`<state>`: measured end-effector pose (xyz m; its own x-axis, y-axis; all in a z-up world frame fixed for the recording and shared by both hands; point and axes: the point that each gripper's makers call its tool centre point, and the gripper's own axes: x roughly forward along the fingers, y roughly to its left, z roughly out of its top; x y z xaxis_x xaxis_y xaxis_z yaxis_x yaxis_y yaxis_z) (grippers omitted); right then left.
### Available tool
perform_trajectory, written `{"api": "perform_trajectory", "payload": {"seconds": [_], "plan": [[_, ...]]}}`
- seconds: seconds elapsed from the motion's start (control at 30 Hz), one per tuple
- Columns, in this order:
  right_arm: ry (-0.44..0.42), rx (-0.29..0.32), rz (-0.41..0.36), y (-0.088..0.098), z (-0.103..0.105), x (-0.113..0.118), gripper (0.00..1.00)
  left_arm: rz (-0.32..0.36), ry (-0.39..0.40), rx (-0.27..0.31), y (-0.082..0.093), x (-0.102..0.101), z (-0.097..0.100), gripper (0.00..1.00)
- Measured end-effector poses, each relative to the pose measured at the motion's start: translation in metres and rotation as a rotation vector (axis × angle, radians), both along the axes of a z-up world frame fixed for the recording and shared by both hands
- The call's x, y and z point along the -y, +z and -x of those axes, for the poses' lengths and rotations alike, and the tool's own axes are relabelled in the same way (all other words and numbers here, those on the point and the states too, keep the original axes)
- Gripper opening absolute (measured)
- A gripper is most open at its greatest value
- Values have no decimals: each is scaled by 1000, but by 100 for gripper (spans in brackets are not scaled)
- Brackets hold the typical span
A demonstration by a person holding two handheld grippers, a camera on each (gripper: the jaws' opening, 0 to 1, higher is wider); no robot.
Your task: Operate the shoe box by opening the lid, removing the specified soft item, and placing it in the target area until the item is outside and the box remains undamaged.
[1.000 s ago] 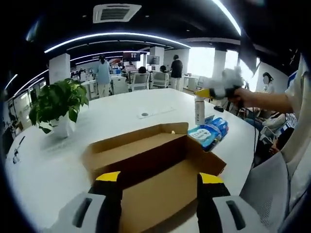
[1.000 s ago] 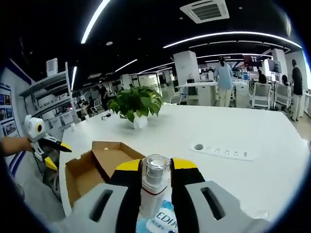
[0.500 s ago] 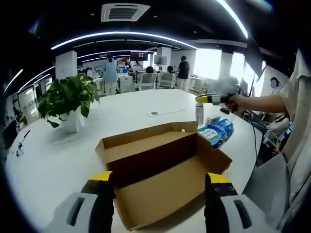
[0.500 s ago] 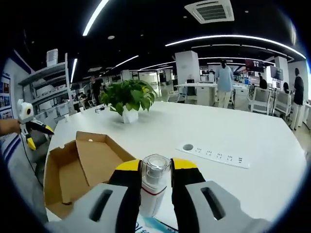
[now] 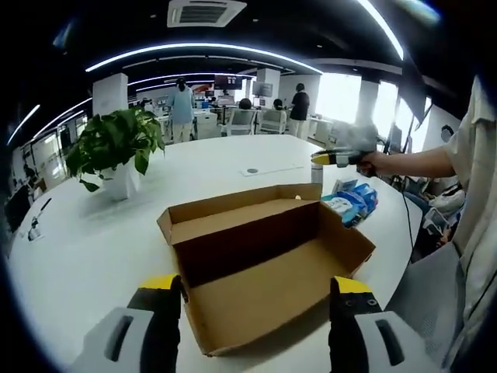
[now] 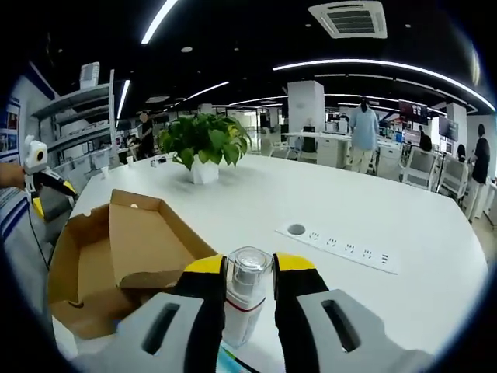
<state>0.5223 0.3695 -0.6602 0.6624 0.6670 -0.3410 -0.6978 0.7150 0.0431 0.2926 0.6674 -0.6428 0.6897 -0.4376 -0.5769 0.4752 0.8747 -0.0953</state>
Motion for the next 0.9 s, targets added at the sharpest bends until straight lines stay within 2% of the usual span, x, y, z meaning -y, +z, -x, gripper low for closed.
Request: {"api": "perform_trajectory", "payload": {"seconds": [0.4, 0.9], "plan": [[-2, 14, 34, -6, 4, 6, 21, -5, -20, -16, -5, 6, -1, 80], [5, 51, 126, -13, 18, 11, 21, -14, -20, -17, -7, 4, 3, 79]]}}
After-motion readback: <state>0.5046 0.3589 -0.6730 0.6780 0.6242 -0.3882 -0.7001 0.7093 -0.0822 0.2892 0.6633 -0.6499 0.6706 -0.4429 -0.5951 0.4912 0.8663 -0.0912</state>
